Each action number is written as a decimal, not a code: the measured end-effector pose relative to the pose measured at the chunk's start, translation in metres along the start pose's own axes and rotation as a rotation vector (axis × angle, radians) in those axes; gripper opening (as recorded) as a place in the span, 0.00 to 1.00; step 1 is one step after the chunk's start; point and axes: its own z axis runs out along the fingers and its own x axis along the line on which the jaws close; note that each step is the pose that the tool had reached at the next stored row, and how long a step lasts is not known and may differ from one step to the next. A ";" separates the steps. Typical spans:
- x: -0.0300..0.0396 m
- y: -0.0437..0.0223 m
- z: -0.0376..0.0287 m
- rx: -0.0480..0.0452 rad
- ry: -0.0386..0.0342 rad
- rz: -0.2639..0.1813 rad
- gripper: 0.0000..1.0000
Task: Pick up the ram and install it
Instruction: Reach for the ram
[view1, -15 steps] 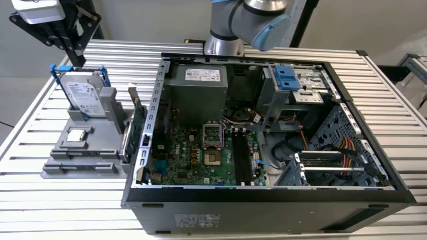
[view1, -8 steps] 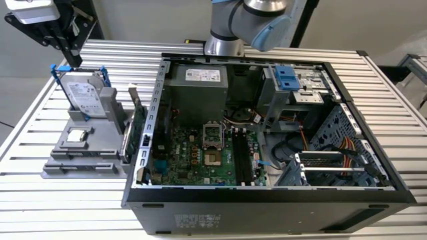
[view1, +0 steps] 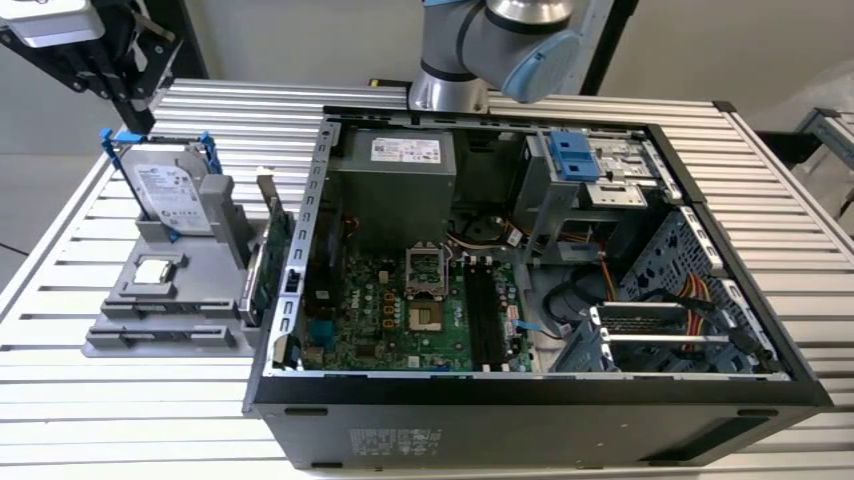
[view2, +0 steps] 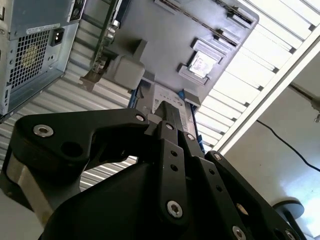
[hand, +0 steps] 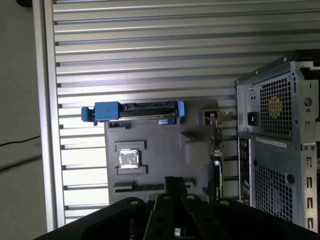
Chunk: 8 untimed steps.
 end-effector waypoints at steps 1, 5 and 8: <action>0.0004 -0.0001 0.0000 0.0000 0.0000 0.000 0.00; 0.0014 -0.0001 0.0000 0.0000 0.0000 0.000 0.00; 0.0017 -0.0001 0.0000 0.0000 0.0000 0.000 0.00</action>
